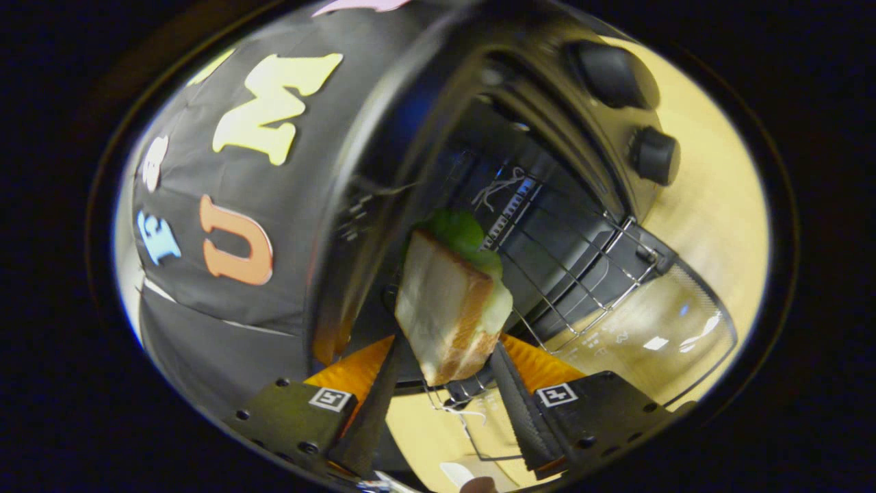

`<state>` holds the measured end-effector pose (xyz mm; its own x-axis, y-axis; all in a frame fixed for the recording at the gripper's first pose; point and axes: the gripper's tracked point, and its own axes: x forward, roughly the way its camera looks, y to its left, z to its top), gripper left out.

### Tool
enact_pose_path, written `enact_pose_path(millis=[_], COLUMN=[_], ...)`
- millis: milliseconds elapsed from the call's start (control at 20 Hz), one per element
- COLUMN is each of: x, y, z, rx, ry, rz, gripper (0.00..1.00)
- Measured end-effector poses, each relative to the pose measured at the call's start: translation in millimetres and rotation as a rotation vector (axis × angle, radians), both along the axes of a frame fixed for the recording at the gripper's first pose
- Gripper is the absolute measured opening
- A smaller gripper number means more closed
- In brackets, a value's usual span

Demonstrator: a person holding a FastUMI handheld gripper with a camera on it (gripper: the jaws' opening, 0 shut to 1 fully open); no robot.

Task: Open the toaster oven, put the food inside, and close the toaster oven door.

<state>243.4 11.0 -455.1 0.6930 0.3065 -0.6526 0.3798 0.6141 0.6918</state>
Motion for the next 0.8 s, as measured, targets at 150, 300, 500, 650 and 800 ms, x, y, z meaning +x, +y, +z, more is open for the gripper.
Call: enact_pose_path(millis=[150, 300, 500, 650, 800], x=[-7.4, -16.2, -41.9, -77.1, -115.9], y=[0.7, -0.8, -6.1, -12.8, -21.1], z=[-2.1, 4.3, 14.6, 16.2, 16.3], rx=[-0.153, -0.246, -0.365, -0.510, -0.658], ry=[0.042, 0.076, 0.074, 0.048, 0.019], rz=[0.088, 0.151, 0.241, 0.340, 0.431], gripper=[0.97, 1.00, 1.00, 1.00, 1.00])
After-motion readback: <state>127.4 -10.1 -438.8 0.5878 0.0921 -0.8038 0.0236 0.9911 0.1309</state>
